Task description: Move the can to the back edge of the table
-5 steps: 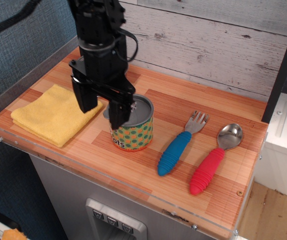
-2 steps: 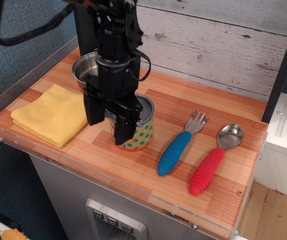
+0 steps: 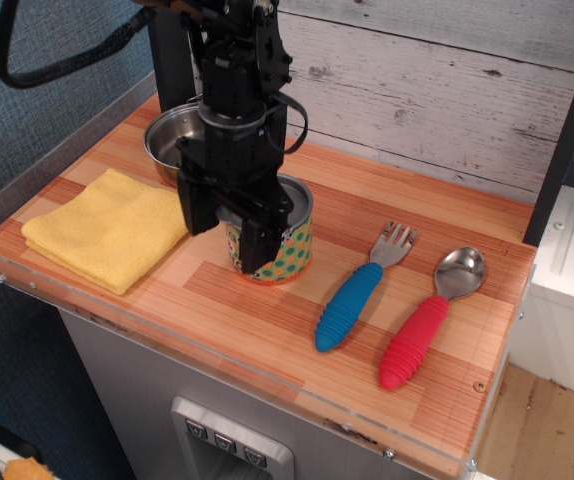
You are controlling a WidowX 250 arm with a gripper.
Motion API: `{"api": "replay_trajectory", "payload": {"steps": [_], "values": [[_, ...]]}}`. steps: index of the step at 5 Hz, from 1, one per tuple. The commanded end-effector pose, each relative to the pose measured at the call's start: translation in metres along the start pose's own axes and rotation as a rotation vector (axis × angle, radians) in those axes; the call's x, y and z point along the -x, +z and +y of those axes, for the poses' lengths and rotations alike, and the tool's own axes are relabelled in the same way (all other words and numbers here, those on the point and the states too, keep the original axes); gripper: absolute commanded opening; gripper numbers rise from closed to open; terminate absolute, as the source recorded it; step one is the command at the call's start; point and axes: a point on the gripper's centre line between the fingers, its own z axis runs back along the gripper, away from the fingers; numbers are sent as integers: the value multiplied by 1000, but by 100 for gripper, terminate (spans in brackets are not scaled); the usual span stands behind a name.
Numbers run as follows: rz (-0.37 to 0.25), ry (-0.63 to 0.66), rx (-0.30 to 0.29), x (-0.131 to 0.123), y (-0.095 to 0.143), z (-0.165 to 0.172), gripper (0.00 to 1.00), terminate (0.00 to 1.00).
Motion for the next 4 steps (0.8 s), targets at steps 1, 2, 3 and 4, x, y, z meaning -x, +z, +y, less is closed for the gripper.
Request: {"api": "replay_trajectory", "payload": {"steps": [1,2,3,4], "values": [[-82,-62,-31,-14,12,4,100,0],[-116,-73,-39,-24,11,6,100,0],[-158,-74,-47,-36,14,7,100,0],[-192,-87,-35,-49,17,7,100,0]]}}
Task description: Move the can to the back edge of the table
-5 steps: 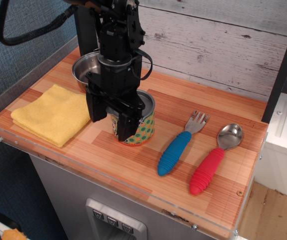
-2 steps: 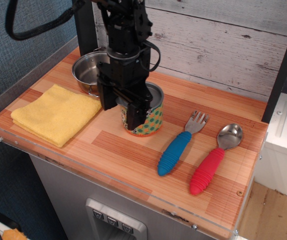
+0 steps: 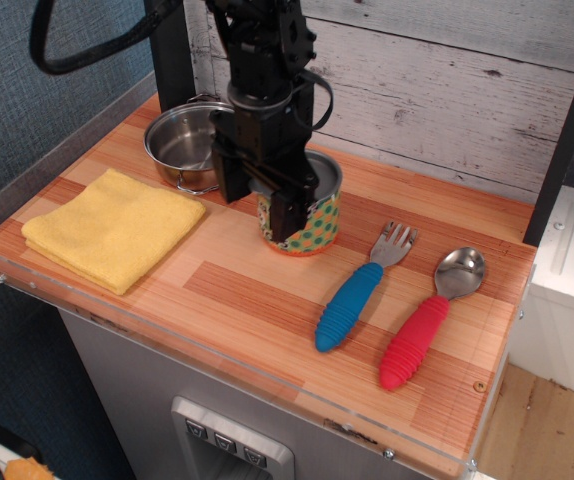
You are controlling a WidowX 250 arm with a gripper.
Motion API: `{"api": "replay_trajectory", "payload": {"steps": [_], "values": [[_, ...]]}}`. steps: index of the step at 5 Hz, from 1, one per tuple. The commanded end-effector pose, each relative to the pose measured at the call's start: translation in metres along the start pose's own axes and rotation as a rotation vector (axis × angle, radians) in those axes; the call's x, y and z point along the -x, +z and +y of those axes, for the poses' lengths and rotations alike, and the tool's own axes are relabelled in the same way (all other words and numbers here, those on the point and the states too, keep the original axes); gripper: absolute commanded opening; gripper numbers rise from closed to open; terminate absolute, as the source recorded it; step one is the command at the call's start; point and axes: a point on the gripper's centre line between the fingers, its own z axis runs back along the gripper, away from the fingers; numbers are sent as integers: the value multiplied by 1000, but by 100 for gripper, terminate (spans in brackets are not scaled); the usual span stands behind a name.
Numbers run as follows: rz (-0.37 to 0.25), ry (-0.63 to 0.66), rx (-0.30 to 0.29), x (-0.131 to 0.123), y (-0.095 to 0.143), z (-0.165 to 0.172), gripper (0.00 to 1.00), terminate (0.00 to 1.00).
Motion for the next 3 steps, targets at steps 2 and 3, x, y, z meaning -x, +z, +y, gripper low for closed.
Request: {"api": "replay_trajectory", "payload": {"steps": [2,3], "values": [[-84,-1,-24,-34,9,7,100,0],[-88,-21,-28,-46,8,4,100,0]]}}
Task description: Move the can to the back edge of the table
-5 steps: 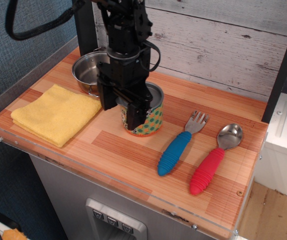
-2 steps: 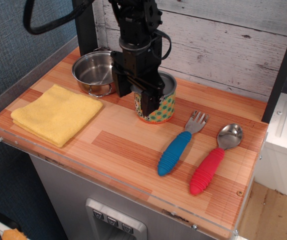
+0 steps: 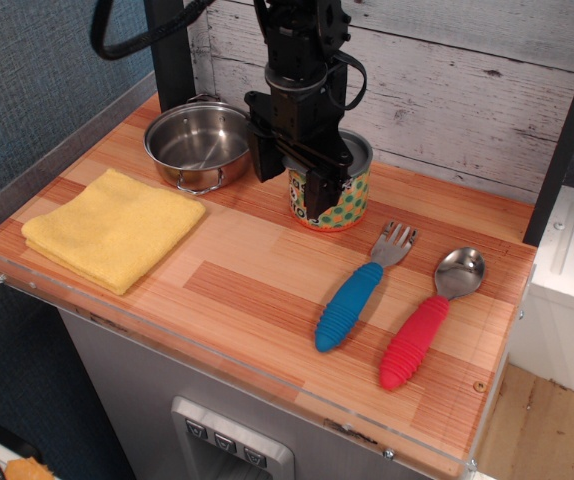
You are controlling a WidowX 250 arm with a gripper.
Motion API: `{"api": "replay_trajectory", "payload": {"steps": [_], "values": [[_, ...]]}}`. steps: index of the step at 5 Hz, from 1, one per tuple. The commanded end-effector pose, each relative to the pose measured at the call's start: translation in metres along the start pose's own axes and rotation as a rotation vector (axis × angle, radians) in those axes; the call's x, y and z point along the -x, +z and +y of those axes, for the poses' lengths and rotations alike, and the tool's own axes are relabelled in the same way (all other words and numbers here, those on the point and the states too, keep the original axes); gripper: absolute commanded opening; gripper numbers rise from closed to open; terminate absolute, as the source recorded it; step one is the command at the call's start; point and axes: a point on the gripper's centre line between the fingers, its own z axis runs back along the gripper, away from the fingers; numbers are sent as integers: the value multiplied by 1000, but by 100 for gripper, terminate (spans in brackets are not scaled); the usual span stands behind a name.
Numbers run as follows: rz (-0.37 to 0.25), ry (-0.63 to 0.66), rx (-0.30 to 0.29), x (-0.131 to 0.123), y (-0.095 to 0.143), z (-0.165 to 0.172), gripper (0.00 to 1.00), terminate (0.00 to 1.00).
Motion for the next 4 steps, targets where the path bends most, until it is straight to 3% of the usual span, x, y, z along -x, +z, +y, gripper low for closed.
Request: {"api": "replay_trajectory", "payload": {"steps": [1,4], "values": [[-64,-17,-19,-23,15,1,100,0],[-71,-34,-23,-44,16,-3,100,0]]}}
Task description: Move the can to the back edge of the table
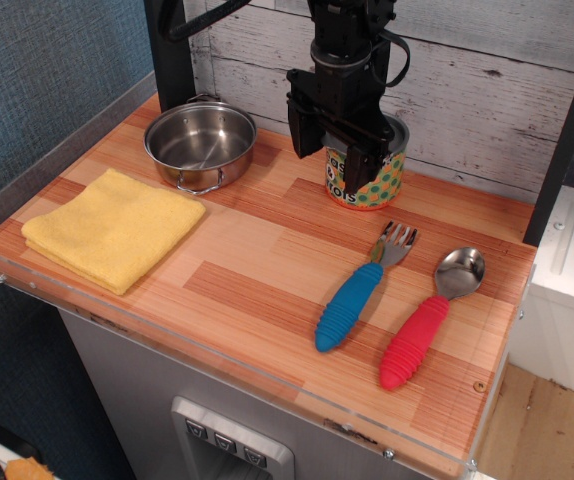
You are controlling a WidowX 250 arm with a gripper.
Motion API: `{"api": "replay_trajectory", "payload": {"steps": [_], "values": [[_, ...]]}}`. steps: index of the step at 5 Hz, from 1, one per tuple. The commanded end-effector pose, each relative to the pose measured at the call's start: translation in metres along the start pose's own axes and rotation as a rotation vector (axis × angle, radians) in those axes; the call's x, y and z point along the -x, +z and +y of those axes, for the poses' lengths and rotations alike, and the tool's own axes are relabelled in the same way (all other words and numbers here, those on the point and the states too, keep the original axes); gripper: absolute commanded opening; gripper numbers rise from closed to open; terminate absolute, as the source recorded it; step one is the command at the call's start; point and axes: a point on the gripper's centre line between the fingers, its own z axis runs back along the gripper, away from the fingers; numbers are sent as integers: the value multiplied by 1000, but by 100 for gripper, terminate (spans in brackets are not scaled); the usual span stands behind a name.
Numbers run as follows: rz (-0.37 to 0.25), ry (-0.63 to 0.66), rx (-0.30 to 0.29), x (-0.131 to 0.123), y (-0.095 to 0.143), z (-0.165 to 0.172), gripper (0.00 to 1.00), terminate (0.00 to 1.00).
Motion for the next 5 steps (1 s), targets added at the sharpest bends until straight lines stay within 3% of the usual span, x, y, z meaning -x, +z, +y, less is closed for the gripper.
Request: {"api": "replay_trajectory", "payload": {"steps": [1,2,5], "values": [[-61,11,-28,1,30,2,100,0],[-54,70,-61,14,47,9,100,0],[-5,256,-69,58,74,37,100,0]]}}
